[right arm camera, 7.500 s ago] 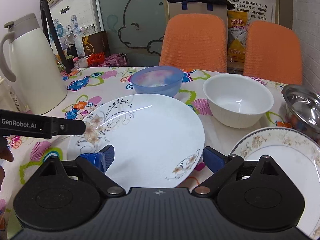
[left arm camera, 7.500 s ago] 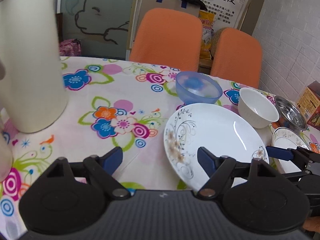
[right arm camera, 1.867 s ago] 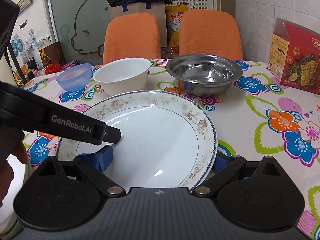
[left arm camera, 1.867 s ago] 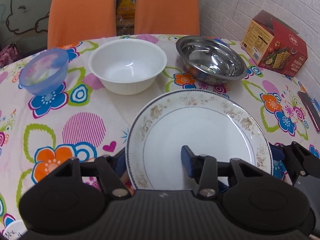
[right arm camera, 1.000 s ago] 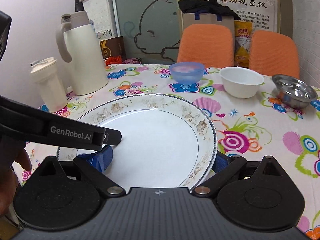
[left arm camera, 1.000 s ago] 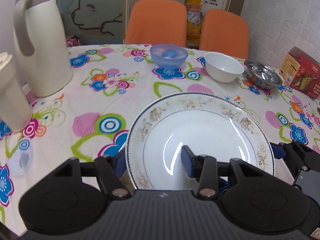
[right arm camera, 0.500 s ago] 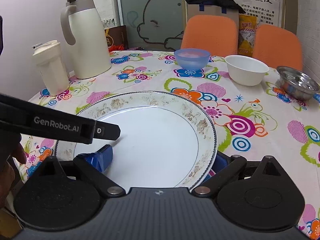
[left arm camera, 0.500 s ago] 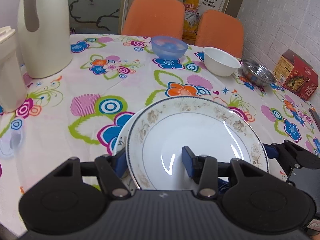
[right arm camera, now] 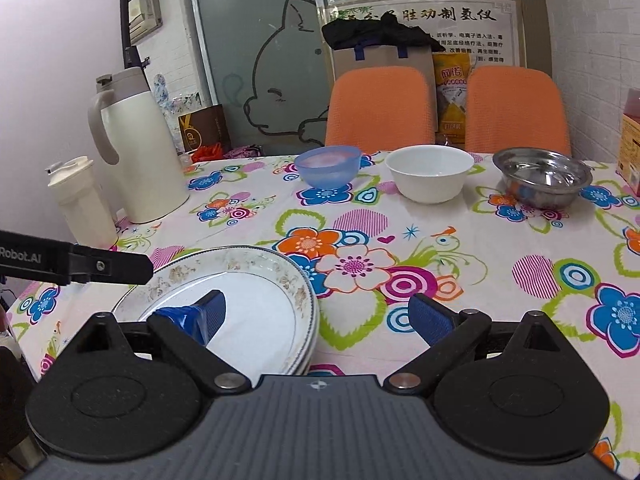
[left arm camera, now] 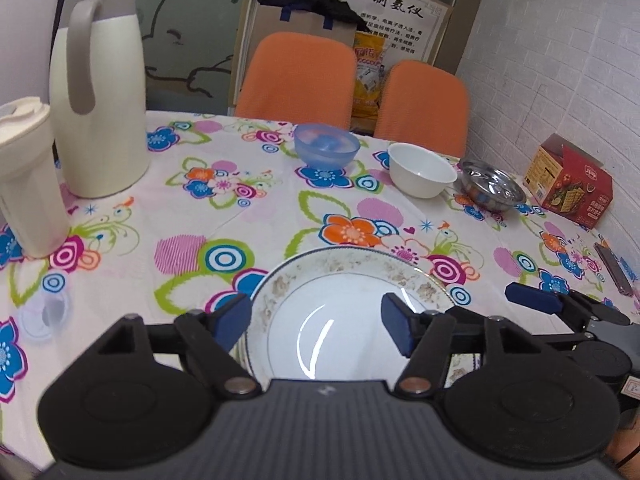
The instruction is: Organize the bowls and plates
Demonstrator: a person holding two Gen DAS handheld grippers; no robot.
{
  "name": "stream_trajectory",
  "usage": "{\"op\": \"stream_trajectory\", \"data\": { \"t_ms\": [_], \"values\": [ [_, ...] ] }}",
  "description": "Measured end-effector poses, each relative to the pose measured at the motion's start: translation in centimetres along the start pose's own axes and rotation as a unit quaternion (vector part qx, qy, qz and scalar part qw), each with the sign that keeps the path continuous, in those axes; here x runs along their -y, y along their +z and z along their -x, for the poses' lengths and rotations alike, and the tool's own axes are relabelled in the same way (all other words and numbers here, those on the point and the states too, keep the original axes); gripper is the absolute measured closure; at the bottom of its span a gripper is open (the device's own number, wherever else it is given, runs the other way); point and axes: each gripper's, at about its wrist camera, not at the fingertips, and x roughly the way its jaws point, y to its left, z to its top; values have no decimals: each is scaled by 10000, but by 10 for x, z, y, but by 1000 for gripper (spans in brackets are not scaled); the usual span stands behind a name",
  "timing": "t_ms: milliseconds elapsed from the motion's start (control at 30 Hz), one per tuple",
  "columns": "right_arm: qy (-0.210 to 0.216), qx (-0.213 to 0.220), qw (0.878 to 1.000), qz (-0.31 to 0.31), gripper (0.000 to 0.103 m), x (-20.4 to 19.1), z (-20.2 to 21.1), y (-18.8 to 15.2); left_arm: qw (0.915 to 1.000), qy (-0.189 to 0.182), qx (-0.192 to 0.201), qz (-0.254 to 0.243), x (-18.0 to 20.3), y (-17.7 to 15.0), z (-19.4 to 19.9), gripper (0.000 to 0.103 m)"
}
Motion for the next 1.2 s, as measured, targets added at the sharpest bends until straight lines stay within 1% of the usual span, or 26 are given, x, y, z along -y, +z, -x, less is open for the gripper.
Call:
{"op": "stream_trajectory", "data": {
  "t_ms": [67,167,367,467,600,733,867,933,1000,1033,1100,1200],
  "values": [
    [-87,0,9999,-51,17,10,2,0,9999,-8,-22,-104,10,3,-3,36],
    [-263,61,9996,-116,17,31,11,3,9996,-160,-135,-200,27,11,-15,36],
    [-896,123,9958,-115,17,92,28,20,9954,-809,-406,-325,79,42,-56,36],
    [-1142,106,9933,-113,17,126,26,35,9918,-1096,-628,-204,109,65,-89,35],
    [-1345,25,9907,-220,17,179,8,66,9858,-1342,-966,307,153,103,-151,35],
    [-1548,-217,9875,-202,17,225,-29,95,9817,-1221,-1236,774,186,128,-217,35],
    [-1546,-408,9871,-80,17,258,-69,113,9789,-999,-1387,1121,207,144,-274,35],
    [-1477,-536,9876,31,18,267,-86,118,9747,-933,-1512,1357,211,147,-297,35],
    [-1409,-609,9880,144,18,272,-99,120,9692,-924,-1638,1592,210,149,-314,35],
    [-1386,-613,9883,198,18,273,-103,121,9682,-914,-1645,1647,211,150,-319,35],
    [-1377,-600,9882,313,17,273,-112,123,9694,-820,-1608,1661,212,151,-326,35],
    [-1421,-661,9864,493,18,272,-125,124,9679,-772,-1696,1689,214,151,-337,35]
  ]
}}
